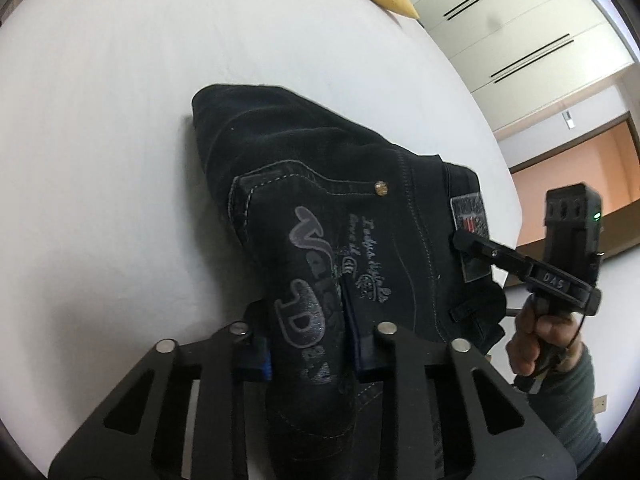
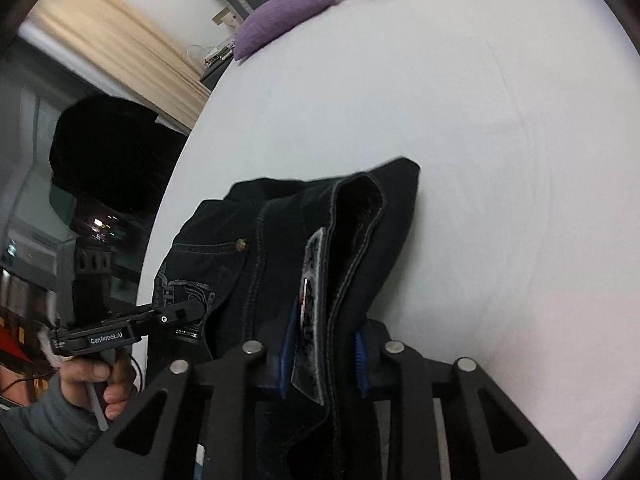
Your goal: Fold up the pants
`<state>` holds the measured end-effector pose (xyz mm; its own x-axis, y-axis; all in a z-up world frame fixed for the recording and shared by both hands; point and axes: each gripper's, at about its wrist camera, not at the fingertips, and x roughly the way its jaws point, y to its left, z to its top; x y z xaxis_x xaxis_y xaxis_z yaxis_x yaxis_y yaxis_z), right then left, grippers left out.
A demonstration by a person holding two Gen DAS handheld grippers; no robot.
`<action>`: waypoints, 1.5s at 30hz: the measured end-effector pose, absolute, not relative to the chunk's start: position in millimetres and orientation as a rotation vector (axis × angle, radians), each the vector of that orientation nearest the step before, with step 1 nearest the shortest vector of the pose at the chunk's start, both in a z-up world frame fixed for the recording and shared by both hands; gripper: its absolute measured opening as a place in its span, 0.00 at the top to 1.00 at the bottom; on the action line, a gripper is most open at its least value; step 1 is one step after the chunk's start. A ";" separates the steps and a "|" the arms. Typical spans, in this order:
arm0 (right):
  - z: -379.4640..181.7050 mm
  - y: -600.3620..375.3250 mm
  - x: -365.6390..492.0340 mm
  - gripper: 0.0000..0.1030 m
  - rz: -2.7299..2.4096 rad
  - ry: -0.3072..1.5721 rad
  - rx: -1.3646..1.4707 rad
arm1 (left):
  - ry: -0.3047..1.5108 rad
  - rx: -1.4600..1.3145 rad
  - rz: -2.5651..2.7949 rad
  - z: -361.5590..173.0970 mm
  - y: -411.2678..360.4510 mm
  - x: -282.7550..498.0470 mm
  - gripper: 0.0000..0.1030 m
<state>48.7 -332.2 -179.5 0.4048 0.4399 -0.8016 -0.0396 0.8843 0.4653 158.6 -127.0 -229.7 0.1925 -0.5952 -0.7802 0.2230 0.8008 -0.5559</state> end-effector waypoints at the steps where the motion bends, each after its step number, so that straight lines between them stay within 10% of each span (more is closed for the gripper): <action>1: -171.9 -326.7 49.6 0.76 0.311 1.111 0.384 | 1.249 -0.356 -0.593 -228.1 -128.4 158.8 0.80; 15: -101.1 -260.7 137.4 0.78 0.412 0.968 0.290 | 1.062 -0.364 -0.521 -150.4 -49.0 228.8 0.82; 27: -192.9 -247.8 255.7 0.77 0.387 1.081 0.415 | 1.125 -0.306 -0.437 -211.8 -4.7 336.0 0.75; 29: -210.7 -258.9 250.1 0.63 0.357 1.089 0.460 | 1.121 -0.303 -0.409 -231.5 -2.0 336.8 0.51; 37: -202.3 -282.6 204.4 0.28 0.269 1.022 0.506 | 0.973 -0.248 -0.272 -200.5 24.2 300.9 0.29; 41: -142.1 -275.4 152.4 0.17 0.147 0.869 0.316 | 0.704 -0.065 -0.122 -134.0 32.1 227.7 0.03; 45: -72.5 -253.5 90.1 0.00 0.074 0.609 0.198 | 0.399 0.135 0.123 -63.9 17.3 151.0 0.00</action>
<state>90.1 -253.5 -72.5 0.8182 0.1276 -0.5605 -0.0110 0.9784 0.2066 151.0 17.3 -63.9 0.9142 0.1454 -0.3782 -0.0922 0.9836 0.1552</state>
